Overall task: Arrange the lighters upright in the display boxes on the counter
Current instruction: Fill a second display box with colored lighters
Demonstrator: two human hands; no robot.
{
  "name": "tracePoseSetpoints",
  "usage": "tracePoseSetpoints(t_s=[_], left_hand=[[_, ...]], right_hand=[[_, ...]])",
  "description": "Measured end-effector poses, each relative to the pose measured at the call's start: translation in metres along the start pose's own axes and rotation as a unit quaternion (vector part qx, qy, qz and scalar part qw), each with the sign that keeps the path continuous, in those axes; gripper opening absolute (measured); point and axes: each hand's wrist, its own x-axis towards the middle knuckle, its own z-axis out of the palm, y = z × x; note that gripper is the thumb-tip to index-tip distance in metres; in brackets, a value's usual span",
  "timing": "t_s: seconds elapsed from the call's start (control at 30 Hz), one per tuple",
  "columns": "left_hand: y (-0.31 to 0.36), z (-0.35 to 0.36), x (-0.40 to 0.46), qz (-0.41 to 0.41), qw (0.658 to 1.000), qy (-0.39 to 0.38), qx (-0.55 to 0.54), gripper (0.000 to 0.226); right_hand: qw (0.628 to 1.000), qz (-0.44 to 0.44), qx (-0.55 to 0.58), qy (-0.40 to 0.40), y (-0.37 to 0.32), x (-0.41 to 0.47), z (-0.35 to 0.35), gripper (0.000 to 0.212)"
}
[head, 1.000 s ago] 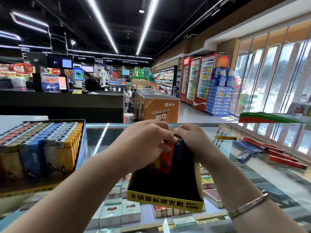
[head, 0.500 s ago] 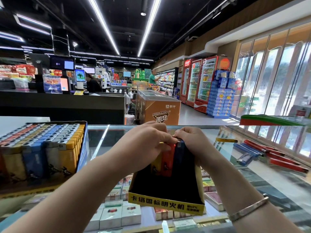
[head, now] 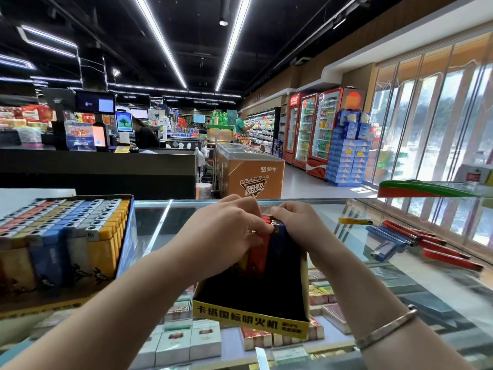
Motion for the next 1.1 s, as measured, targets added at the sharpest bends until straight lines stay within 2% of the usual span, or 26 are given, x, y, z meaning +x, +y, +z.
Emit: tracePoseSetpoints(t_s=[0.1, 0.17, 0.23, 0.3, 0.4, 0.47, 0.53, 0.57, 0.63, 0.73, 0.8, 0.87, 0.93, 1.0, 1.1], left_hand=[[-0.008, 0.002, 0.0, -0.046, 0.995, -0.014, -0.082, 0.029], [-0.013, 0.005, 0.001, -0.091, 0.985, -0.029, -0.142, 0.04], [-0.018, 0.009, 0.003, -0.163, 0.968, -0.069, -0.179, 0.069], [-0.022, 0.014, 0.004, -0.241, 0.931, -0.11, -0.252, 0.103], [-0.02, 0.024, 0.003, -0.287, 0.89, -0.096, -0.34, 0.125], [-0.019, 0.032, 0.002, -0.286, 0.876, -0.067, -0.384, 0.115], [-0.019, 0.041, 0.002, -0.277, 0.85, -0.05, -0.446, 0.078], [-0.018, 0.045, 0.003, -0.272, 0.834, -0.049, -0.477, 0.067], [-0.016, 0.052, 0.003, -0.263, 0.812, -0.052, -0.518, 0.058], [-0.013, 0.061, 0.002, -0.245, 0.82, -0.036, -0.517, 0.052], [-0.01, 0.065, 0.002, -0.231, 0.834, -0.025, -0.5, 0.052], [-0.008, 0.067, 0.002, -0.23, 0.844, -0.013, -0.484, 0.058], [-0.006, 0.07, 0.003, -0.235, 0.851, 0.0, -0.469, 0.064], [-0.003, 0.073, 0.004, -0.236, 0.858, 0.008, -0.456, 0.069], [0.003, 0.077, 0.005, -0.237, 0.861, 0.019, -0.45, 0.071]], right_hand=[[1.0, -0.01, 0.004, -0.005, 0.001, -0.002, -0.001, 0.029], [1.0, -0.015, 0.005, -0.005, 0.0, -0.001, -0.003, 0.027], [1.0, -0.02, -0.003, 0.004, 0.0, 0.0, -0.004, 0.024], [1.0, -0.021, -0.011, 0.018, 0.002, 0.001, -0.006, 0.025], [0.998, -0.017, -0.028, 0.054, 0.006, 0.002, -0.01, 0.027], [0.994, -0.016, -0.057, 0.092, 0.01, 0.003, -0.013, 0.026], [0.986, -0.02, -0.096, 0.137, 0.013, 0.005, -0.018, 0.025], [0.98, -0.022, -0.118, 0.158, 0.014, 0.006, -0.021, 0.024], [0.97, -0.03, -0.144, 0.192, 0.015, 0.006, -0.027, 0.024], [0.96, -0.046, -0.157, 0.229, 0.015, 0.005, -0.041, 0.028], [0.947, -0.034, -0.209, 0.24, 0.017, 0.004, -0.058, 0.029], [0.923, 0.026, -0.316, 0.218, 0.02, 0.003, -0.081, 0.025], [0.885, 0.12, -0.425, 0.15, 0.026, 0.0, -0.105, 0.022], [0.848, 0.192, -0.489, 0.07, 0.035, -0.005, -0.121, 0.023], [0.81, 0.231, -0.54, 0.003, 0.049, -0.012, -0.127, 0.031]])
